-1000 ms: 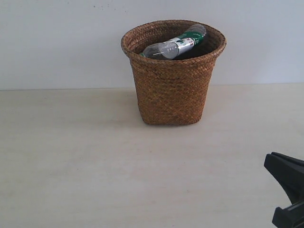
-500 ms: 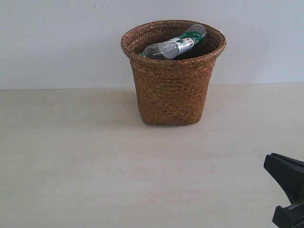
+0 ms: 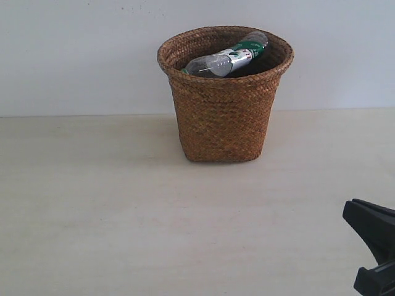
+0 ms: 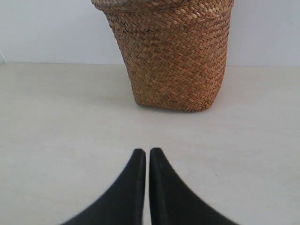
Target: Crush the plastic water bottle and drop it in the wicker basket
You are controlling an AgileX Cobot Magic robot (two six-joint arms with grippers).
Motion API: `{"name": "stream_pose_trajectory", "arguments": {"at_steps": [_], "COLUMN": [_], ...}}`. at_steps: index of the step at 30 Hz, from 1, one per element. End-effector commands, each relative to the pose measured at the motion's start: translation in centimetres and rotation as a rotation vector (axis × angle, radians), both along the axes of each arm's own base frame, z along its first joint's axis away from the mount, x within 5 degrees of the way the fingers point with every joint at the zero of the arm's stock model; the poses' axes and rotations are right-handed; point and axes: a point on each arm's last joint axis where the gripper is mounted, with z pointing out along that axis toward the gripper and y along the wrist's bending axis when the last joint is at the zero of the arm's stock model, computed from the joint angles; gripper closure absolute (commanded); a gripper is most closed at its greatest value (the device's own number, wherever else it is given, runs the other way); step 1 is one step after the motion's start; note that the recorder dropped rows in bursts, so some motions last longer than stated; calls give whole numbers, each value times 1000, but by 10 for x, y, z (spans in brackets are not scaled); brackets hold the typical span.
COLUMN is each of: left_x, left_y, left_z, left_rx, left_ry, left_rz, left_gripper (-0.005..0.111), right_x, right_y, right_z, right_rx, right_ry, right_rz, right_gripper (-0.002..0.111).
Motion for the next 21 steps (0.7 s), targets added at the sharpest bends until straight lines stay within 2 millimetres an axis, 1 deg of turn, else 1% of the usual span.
{"name": "stream_pose_trajectory", "arguments": {"at_steps": [1, 5, 7, 9, 11, 14, 17, 18, 20, 21], "left_x": [-1, -1, -1, -6, -12, -25, -39, -43, -53, -58], "left_y": [0, 1, 0, 0, 4, 15, 18, 18, 19, 20], "left_z": [-1, 0, -1, -5, -10, -28, -44, -53, -64, -75], "left_rx": [-3, -4, 33, 94, 90, 51, 50, 50, 35, 26], "left_ry": [0, -1, 0, 41, 97, 91, 45, 45, 37, 47], "left_rz": [1, 2, 1, -12, 24, 107, 124, 128, 131, 131], "left_gripper": [103, 103, 103, 103, 103, 103, 103, 103, 103, 103], "right_x": [-1, -1, -1, -1, -1, -1, -1, -1, -1, -1], "right_y": [-1, -1, -1, -1, -1, -1, -1, -1, -1, -1], "right_z": [-1, -1, -1, -1, -1, -1, -1, -1, -1, -1], "right_rx": [0, 0, 0, 0, 0, 0, 0, 0, 0, 0], "right_ry": [-2, -2, -2, -2, -2, -2, -2, -2, -2, -2], "right_rz": [-1, -1, -1, -1, -1, -1, -1, -1, -1, -1], "right_gripper": [108, 108, 108, 108, 108, 108, 108, 108, 108, 108]}}
